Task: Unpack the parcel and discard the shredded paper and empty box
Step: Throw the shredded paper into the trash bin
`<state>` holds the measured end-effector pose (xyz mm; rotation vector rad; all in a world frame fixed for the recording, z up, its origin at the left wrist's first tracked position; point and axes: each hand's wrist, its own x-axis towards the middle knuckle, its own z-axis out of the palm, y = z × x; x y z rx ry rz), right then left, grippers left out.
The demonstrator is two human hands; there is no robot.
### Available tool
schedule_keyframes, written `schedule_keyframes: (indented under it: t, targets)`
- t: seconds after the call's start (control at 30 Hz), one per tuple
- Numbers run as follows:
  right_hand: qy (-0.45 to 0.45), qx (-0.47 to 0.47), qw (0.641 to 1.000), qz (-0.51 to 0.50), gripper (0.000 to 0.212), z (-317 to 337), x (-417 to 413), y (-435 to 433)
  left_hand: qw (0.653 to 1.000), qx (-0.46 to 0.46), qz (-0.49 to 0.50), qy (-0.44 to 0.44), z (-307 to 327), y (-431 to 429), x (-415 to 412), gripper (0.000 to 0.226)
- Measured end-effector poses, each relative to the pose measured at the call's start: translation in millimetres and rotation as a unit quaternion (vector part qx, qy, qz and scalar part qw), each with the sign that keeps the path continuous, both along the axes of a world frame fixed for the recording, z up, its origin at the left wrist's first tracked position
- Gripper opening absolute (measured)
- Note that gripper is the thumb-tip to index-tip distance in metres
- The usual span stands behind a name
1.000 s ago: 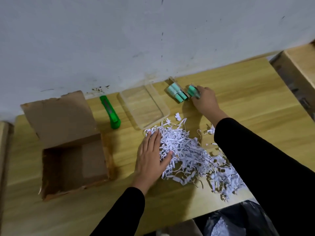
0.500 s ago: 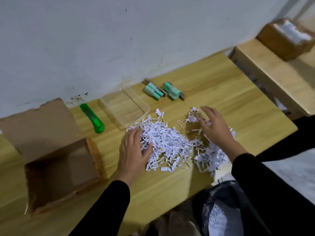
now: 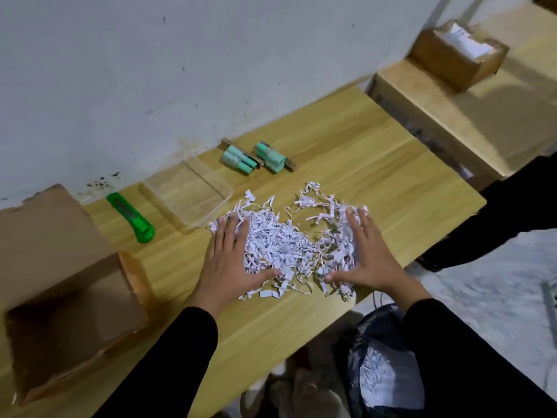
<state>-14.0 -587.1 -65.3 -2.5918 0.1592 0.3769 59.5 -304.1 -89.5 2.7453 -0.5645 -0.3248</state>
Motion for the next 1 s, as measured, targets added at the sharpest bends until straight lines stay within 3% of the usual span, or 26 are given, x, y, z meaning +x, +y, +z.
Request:
schedule_keyframes:
  t: [0.3, 0.4, 0.5, 0.63, 0.77, 1.0]
  targets:
    - [-0.013, -0.003, 0.987, 0.157, 0.138, -11, 57, 32, 0.988, 0.034, -0.148, -0.007, 3, -29, 29, 0.106]
    - [-0.023, -0.018, 0.982, 0.188, 0.126, -9, 74, 40, 0.988, 0.020, -0.145, -0.042, -1, -32, 34, 0.091]
    - [-0.047, -0.054, 0.976, 0.207, 0.101, -5, 82, 45, 0.991, 0.011, -0.130, -0.027, -2, -31, 31, 0.087]
    - [-0.024, -0.002, 0.985, 0.171, 0.077, 1, 73, 58, 0.993, -0.013, -0.112, -0.034, -3, -29, 21, 0.076]
    - [-0.023, 0.037, 0.994, 0.097, 0.058, 11, 55, 74, 0.996, -0.004, -0.086, 0.028, 6, -34, 14, 0.063]
    - [-0.034, 0.054, 0.998, -0.017, 0.041, 52, 21, 76, 0.988, -0.011, -0.142, 0.054, 50, -50, 4, 0.034]
